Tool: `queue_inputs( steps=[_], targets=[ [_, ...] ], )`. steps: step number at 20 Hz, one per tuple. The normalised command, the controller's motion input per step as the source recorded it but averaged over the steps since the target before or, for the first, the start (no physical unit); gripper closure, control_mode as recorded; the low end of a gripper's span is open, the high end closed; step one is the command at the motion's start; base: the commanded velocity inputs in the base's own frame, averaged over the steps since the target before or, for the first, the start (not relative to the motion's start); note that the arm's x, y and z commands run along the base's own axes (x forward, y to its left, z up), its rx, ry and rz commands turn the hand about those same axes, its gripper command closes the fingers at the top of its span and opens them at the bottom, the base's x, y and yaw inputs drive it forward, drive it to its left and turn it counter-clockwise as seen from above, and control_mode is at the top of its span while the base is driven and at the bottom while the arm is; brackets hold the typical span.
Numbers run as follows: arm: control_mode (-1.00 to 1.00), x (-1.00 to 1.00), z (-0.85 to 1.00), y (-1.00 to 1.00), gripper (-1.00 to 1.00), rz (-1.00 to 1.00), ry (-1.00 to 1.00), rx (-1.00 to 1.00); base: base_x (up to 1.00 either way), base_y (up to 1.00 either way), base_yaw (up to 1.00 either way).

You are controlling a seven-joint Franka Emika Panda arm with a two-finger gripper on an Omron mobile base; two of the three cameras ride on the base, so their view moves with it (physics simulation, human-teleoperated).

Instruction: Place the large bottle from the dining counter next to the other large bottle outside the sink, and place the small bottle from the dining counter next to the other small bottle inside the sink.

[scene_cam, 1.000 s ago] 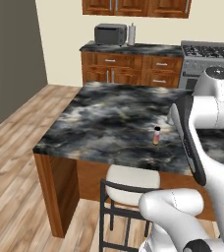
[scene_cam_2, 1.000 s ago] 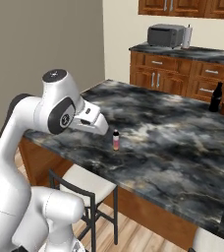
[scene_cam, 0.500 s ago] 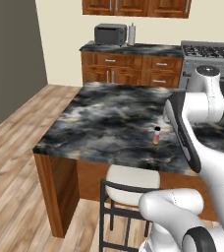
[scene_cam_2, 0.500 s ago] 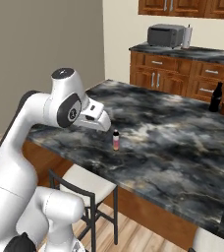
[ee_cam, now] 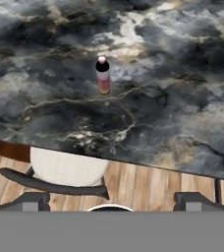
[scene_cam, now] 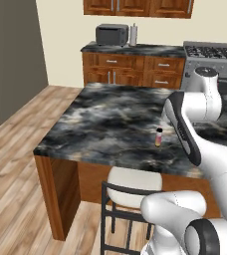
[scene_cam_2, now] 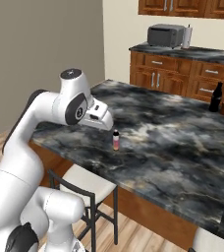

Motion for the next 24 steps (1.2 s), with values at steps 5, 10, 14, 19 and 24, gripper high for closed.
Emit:
queue_inputs(
  steps=[5, 10, 14, 19, 24],
  targets=[
    [-1.0, 0.31, -0.38, 0.0, -1.0, 0.01, -0.05, 0.06, 0.0, 0.0, 0.0],
    [-1.0, 0.31, -0.14, -0.01, -1.0, 0.0, -0.06, 0.0, 0.0, 0.0, 0.0],
    [-1.0, 0.25, -0.06, -0.06, -1.0, 0.0, -0.02, -0.01, 0.0, 0.0, 0.0],
    [-1.0, 0.19, -0.08, -0.08, -1.0, 0.0, -0.01, -0.02, 0.0, 0.0, 0.0],
    [-1.0, 0.16, -0.16, -0.03, -1.0, 0.0, 0.0, 0.0, 0.0, 0.0, 0.0]
  ],
)
